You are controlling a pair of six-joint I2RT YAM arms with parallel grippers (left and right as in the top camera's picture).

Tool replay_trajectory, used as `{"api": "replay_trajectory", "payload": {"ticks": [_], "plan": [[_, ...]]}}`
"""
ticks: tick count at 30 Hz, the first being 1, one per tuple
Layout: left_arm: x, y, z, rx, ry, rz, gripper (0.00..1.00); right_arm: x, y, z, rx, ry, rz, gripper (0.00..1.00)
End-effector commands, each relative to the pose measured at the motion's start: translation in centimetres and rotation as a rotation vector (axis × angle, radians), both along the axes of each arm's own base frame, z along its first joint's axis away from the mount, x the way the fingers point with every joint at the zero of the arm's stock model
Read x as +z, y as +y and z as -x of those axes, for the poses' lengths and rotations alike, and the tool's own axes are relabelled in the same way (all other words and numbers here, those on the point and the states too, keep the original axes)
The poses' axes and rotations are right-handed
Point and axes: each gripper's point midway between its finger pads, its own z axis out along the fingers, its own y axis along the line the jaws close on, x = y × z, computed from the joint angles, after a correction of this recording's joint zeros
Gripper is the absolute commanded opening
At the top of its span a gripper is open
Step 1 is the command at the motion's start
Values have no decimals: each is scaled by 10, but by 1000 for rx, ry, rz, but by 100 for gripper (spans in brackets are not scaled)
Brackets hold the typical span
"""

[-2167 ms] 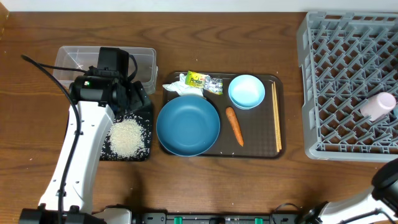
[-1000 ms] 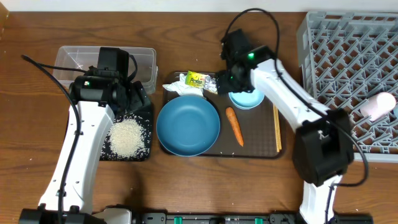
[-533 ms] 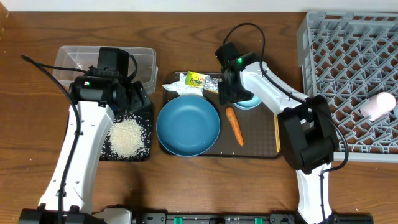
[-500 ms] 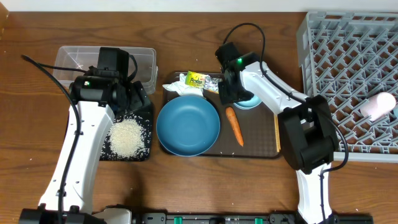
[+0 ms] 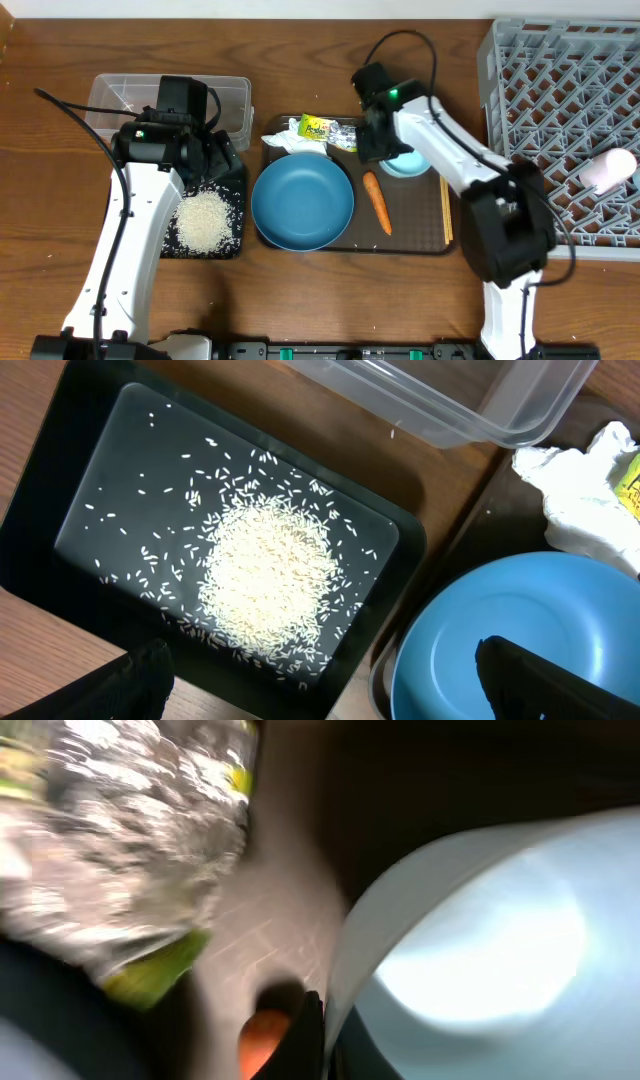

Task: Sort waste into correct bins and load items into the dishwasher rack
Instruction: 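Carry the light-blue cup to the rack and release it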

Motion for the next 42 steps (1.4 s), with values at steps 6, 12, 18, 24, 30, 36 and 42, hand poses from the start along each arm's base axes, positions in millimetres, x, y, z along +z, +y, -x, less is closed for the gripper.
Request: {"api": "replay_trajectory", "payload": {"ticks": [6,12,18,24,30,36,42], "plan": [[5,2,-2,15,-15,-4,99,115,-24,-18,-18,-212,-206,1],[5,2,-2,15,-15,-4,99,191,-80,-38,17,-427,-343,1],[5,2,-2,14,-15,-4,99,225,-141,-60,155,-609,-492,1],[5,2,-2,14,-15,-4,99,232,-212,-85,125,-745,-647,1],[5,2,-2,15,-15,-4,99,228,-269,-97,95,-824,-859,1],[5,2,-2,15,-15,-4,99,206,-312,-99,51,-817,-1030,1],[5,2,-2,14,-15,-4,99,172,-331,-100,0,-754,-1143,1]]}}
